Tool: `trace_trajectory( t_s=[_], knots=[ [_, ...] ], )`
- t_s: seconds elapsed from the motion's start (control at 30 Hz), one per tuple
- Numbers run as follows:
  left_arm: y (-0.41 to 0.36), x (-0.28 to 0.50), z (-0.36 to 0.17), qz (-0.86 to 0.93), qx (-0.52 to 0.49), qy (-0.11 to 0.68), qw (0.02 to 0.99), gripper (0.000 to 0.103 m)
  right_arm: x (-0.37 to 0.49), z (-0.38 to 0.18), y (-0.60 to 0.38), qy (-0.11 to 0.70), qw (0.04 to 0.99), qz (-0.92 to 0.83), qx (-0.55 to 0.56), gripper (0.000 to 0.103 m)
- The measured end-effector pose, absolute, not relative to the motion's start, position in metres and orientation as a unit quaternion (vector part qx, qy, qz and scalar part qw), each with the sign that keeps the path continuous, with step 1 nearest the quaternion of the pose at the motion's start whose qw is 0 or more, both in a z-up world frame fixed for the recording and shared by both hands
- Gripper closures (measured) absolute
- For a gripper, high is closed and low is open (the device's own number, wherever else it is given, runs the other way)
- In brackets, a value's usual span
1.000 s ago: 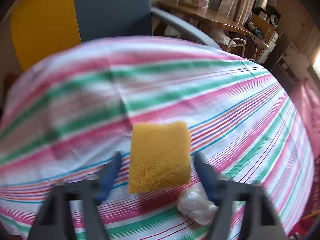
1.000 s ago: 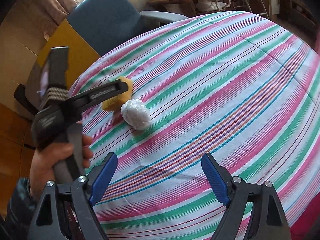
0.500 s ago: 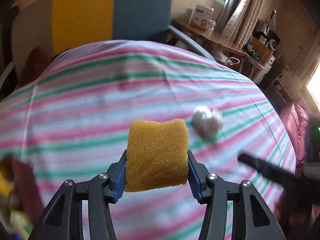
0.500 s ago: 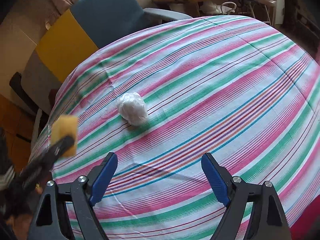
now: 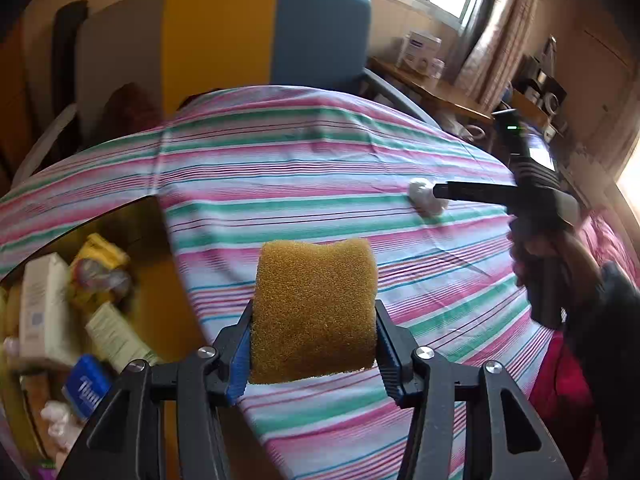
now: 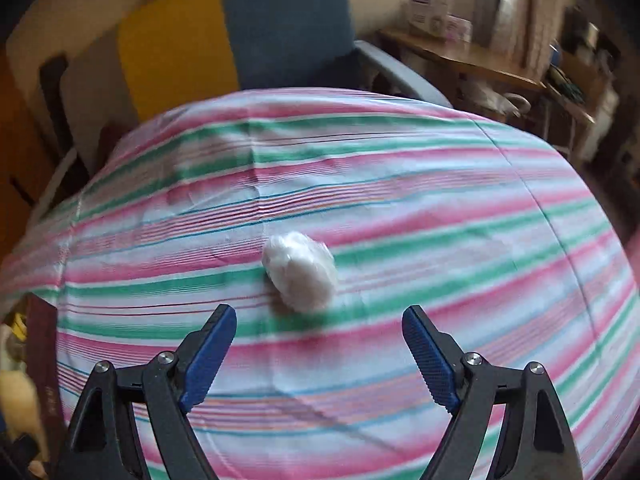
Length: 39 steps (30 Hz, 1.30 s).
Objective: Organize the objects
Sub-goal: 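Grasp the yellow sponge with the left tool while the right tool grasps the white plastic bag, then carry the yellow sponge with the left tool into the tray and release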
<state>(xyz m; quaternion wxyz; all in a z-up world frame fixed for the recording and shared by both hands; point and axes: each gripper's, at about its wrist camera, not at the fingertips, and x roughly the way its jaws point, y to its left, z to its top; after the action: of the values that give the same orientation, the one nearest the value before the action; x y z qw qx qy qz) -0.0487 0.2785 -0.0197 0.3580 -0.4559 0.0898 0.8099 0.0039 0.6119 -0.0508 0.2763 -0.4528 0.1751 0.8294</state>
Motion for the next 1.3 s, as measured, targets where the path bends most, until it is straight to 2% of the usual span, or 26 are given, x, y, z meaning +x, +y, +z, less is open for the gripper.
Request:
trace_trajectory(
  t_s=[0.1, 0.17, 0.23, 0.53, 0.87, 0.93, 1.3],
  knots=[
    [0.259, -0.050, -0.015, 0.819, -0.454, 0.078, 0.341, 0.050, -0.023, -0.062, 0.620, 0.122, 0.282, 0.819, -0.485, 0.018],
    [0.247, -0.049, -0.012, 0.828, -0.448, 0.077, 0.329, 0.050, -0.036, -0.077, 0.624, 0.112, 0.269, 0.809, -0.510, 0.023],
    [0.236, -0.049, -0.009, 0.835, -0.442, 0.076, 0.318, 0.050, -0.044, -0.092, 0.624, 0.121, 0.244, 0.801, -0.533, 0.066],
    [0.203, -0.048, -0.011, 0.856, -0.431, 0.082, 0.274, 0.050, -0.010, -0.084, 0.565, 0.110, 0.176, 0.828, -0.521, 0.068],
    [0.187, -0.031, -0.009, 0.866, -0.414, 0.094, 0.264, 0.050, 0.033, -0.098, 0.470, 0.085, 0.097, 0.836, -0.533, 0.068],
    [0.184, -0.028, -0.007, 0.869, -0.409, 0.095, 0.264, 0.050, 0.035, -0.100, 0.458, 0.056, 0.100, 0.842, -0.527, 0.068],
    [0.160, -0.010, -0.012, 0.874, -0.406, 0.097, 0.248, 0.050, 0.037, -0.106, 0.462, 0.057, 0.097, 0.855, -0.506, 0.067]
  ],
)
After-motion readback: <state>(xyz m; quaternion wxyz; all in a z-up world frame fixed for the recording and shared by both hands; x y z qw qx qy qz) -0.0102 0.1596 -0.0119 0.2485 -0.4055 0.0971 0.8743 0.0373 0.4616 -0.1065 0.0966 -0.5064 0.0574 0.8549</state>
